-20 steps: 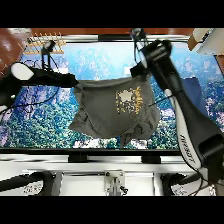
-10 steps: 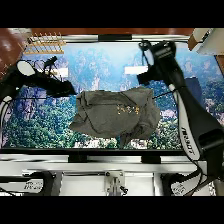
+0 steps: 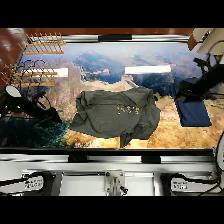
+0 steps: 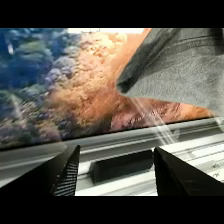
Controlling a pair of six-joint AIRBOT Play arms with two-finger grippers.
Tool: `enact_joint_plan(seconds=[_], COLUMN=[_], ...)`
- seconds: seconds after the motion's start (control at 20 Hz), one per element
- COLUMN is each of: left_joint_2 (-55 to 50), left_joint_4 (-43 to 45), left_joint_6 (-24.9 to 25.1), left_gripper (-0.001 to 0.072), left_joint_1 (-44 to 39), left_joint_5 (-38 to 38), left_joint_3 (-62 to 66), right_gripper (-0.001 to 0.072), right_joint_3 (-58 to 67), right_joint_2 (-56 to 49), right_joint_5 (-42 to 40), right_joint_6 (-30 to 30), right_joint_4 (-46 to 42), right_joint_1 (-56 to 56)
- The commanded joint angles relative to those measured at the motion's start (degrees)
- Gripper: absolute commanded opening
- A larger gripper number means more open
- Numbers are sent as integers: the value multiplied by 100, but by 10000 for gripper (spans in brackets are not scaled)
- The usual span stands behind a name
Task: Fold the shirts.
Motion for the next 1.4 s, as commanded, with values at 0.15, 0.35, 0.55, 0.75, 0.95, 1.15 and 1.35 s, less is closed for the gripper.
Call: enact_joint_plan(seconds=[0.15,0.35,0.55,0.75,0.95,1.15,1.35], left_joint_2=[-140,-249,-420,-411,-341,-136,4], left_joint_4=[-603,-693,-713,-702,-688,-686,-691], left_joint_6=[352,348,343,463,564,562,560], left_gripper=[552,548,433,30,30,30,30], left_joint_1=[-94,-400,-656,-673,-664,-664,-664], left_joint_5=[988,1482,1521,1314,1062,1064,1064], left_joint_3=[-776,-774,-774,-748,-577,-470,-411], right_gripper=[469,469,470,653,652,650,642], right_joint_3=[-1014,-1014,-1016,-1849,-3287,-4325,-4819], right_joint_2=[651,651,651,651,651,649,568], right_joint_5=[-79,-188,-186,-302,-1189,-1976,-2529], right_joint_6=[-177,-177,-243,-247,-529,-955,-1191], right_joint_4=[553,568,337,192,1073,1694,2057], right_joint_1=[-791,-789,-789,-787,-785,-785,-732])
